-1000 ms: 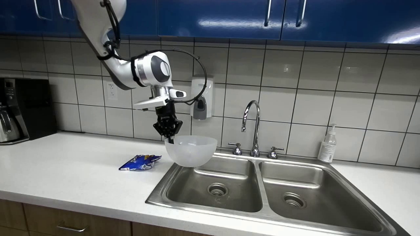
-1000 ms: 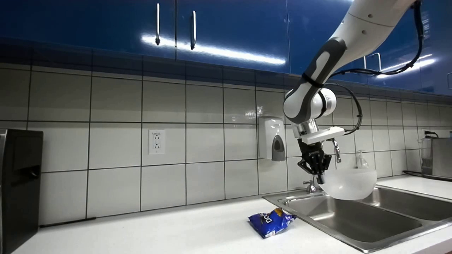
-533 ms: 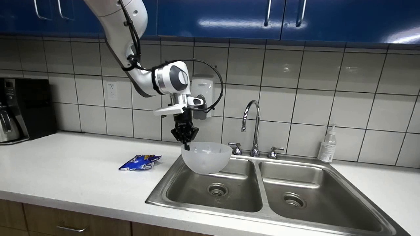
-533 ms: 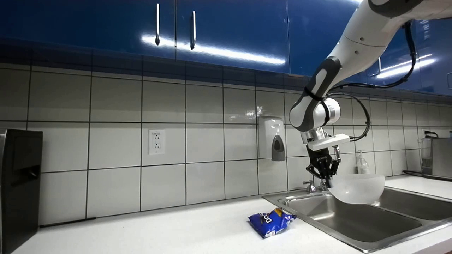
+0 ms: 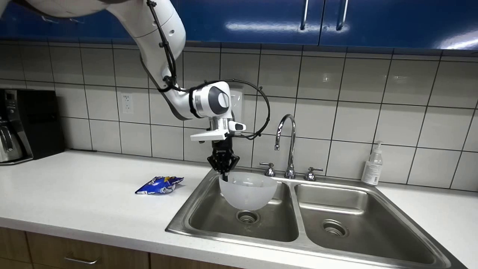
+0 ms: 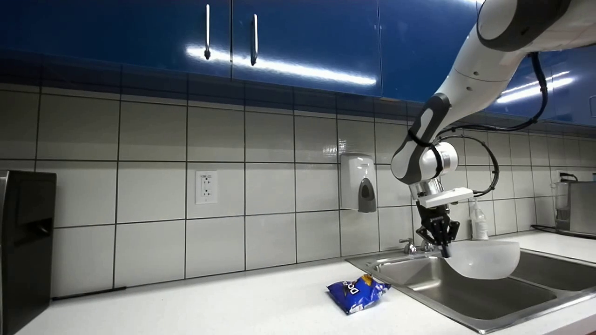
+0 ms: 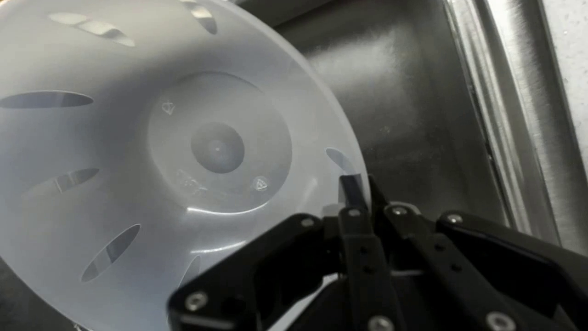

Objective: Pick up the clear bowl and put it in the sink

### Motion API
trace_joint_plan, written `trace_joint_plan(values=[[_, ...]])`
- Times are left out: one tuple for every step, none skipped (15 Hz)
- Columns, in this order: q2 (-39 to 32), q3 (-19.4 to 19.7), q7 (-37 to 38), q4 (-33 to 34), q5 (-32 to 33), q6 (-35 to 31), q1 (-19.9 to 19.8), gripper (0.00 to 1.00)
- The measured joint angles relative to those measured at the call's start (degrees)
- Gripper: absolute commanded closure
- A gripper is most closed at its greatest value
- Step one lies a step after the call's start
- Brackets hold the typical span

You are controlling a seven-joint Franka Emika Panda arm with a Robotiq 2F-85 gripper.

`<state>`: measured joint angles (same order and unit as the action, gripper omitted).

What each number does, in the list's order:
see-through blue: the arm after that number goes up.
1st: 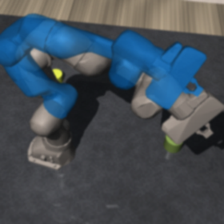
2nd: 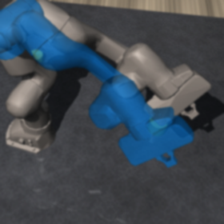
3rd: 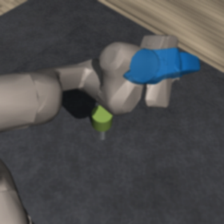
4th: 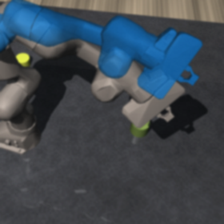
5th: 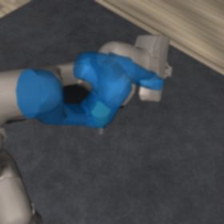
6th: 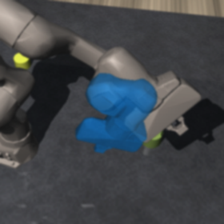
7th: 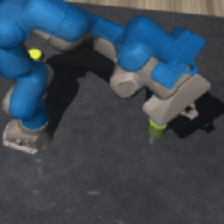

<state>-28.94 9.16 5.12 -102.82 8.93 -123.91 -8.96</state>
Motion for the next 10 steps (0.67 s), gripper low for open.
trace_joint_plan(values=[[-0.9,0.1,-0.6,0.6,0.0,0.0,-0.5,0.99],[-1.9,0.2,-1.3,1.2,0.0,0.0,-1.0,0.99],[-2.8,0.3,-1.9,1.8,0.0,-0.1,-1.4,0.99],[-3.7,0.3,-2.4,2.4,0.0,-0.2,-1.8,0.99],[-4.7,0.3,-2.7,3.0,0.0,-0.4,-2.1,0.99],[-5.7,0.4,-2.9,3.6,0.0,-0.8,-2.4,0.99],[-6.7,0.4,-2.9,4.2,-0.1,-1.6,-2.5,0.99],[-7.8,0.4,-2.9,4.9,-0.4,-2.5,-2.5,0.99],[-8.8,0.4,-2.9,5.6,-0.8,-3.4,-2.5,0.99],[-9.9,0.3,-2.9,6.3,-1.2,-4.4,-2.5,0.99]])
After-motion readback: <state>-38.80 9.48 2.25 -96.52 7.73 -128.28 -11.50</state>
